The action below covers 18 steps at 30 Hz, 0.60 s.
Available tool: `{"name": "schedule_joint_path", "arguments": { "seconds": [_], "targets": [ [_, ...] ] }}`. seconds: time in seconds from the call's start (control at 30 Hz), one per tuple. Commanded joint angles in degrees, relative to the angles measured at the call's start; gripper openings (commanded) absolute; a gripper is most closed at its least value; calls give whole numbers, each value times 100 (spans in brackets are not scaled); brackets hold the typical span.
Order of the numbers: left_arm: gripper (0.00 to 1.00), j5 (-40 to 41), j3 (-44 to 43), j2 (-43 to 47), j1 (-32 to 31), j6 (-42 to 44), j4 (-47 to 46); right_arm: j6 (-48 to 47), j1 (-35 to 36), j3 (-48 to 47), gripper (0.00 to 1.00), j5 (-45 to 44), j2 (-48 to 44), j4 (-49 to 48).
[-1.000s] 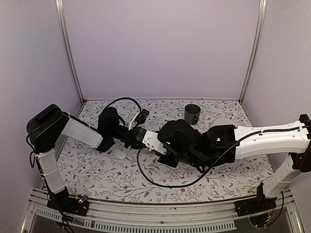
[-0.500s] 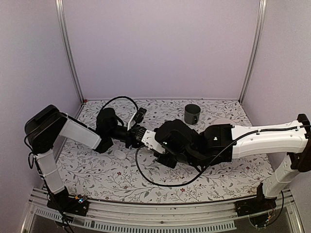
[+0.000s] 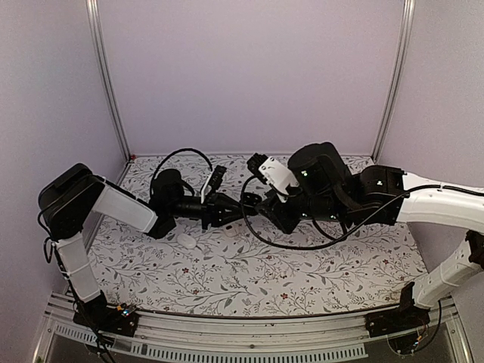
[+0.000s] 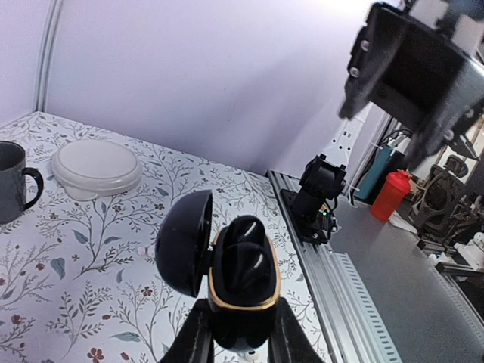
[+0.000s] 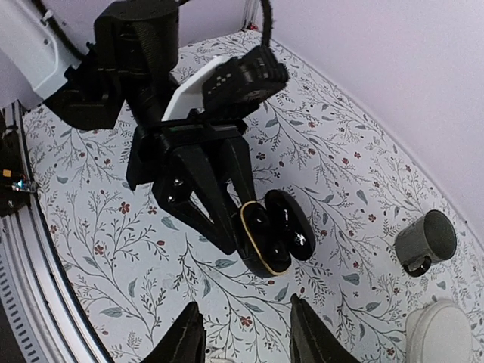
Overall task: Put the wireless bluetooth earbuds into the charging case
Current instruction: Insert the left earbud into the left side groove of the charging case, then close the charging case with the earbuds.
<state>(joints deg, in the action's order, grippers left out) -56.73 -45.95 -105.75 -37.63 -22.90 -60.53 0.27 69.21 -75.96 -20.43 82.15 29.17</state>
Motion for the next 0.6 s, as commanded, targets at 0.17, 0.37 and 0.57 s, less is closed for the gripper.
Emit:
{"name": "schedule_joint_path", "arguments": {
  "seconds": [0.17, 0.37, 0.57],
  "targets": [
    [0, 527, 430, 611, -41, 848, -218, 1757, -1462, 499, 43, 2525, -221, -989],
    [0, 914, 557, 1083, -306, 1702, 341, 2726, -2287, 971, 44, 4248, -61, -2112],
    [0, 1294, 412, 1399, -668, 2412, 1074, 3090, -2401, 715, 44, 4665, 443, -2168]
  ]
}}
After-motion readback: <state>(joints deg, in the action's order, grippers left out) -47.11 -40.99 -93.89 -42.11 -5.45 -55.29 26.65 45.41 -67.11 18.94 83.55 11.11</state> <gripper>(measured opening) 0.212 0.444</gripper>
